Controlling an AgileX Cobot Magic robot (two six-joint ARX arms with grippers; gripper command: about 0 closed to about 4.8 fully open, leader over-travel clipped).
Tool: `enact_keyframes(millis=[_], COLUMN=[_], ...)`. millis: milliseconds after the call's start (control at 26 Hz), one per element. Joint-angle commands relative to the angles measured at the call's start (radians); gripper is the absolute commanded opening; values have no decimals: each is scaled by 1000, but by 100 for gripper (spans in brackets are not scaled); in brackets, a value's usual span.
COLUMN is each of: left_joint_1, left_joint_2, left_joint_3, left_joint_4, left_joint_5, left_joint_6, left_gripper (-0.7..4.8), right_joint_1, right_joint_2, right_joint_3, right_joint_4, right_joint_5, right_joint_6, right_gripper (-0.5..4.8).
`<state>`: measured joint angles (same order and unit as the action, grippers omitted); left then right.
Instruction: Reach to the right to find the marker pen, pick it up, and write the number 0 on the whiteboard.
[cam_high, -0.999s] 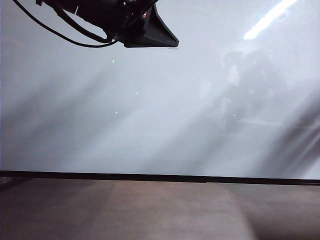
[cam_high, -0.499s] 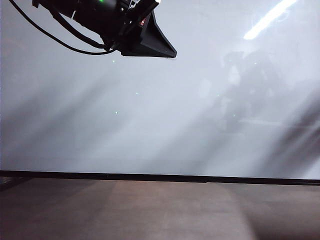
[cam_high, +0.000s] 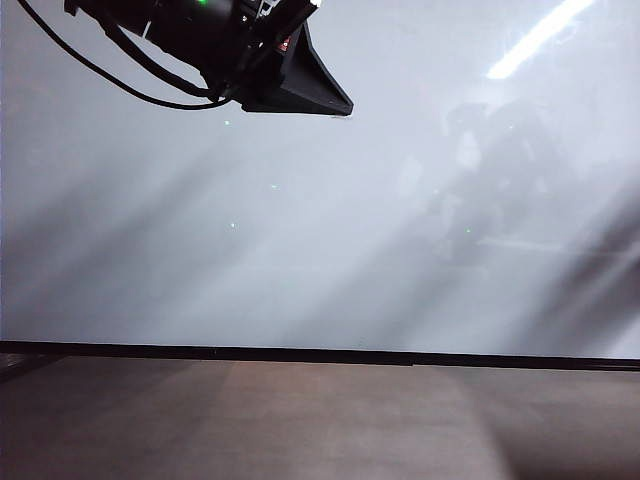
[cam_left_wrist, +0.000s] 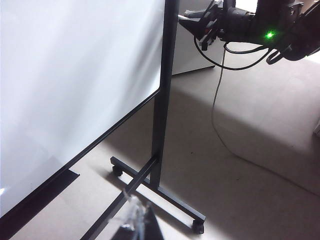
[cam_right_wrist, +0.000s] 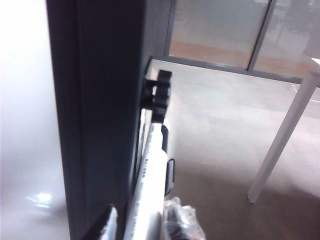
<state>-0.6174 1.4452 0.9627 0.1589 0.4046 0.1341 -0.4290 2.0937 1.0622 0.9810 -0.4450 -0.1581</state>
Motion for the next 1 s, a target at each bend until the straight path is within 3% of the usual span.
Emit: enact_keyframes(millis=[38, 115, 230, 461, 691, 845, 999], left_joint_1=[0, 0, 0, 0, 0, 3, 2], left_joint_2=[-3, -3, -3, -8, -36, -68, -80], left_joint_3=[6, 6, 5, 6, 6, 28, 233], left_joint_4=[7, 7, 8, 7, 9, -6, -303], left_joint_5=[3, 3, 3, 3, 4, -6, -53], left_joint_6=[-3, -3, -3, -3, -4, -137, -108], left_gripper=[-6, -6, -6, -6, -6, -6, -6], right_joint_1=[2, 2, 2, -6, -40, -67, 4], right_joint_2=[-3, -3, -3, -8, -124, -404, -798], right_joint_3=[3, 3, 3, -2, -74, -218, -262], right_joint_4=[16, 18, 19, 62, 27, -194, -625], right_joint_5=[21, 21, 21, 24, 213, 268, 267], right_joint_6=[2, 2, 2, 108, 110, 110, 110], right_gripper=[94, 77, 5, -2, -2, -2, -2])
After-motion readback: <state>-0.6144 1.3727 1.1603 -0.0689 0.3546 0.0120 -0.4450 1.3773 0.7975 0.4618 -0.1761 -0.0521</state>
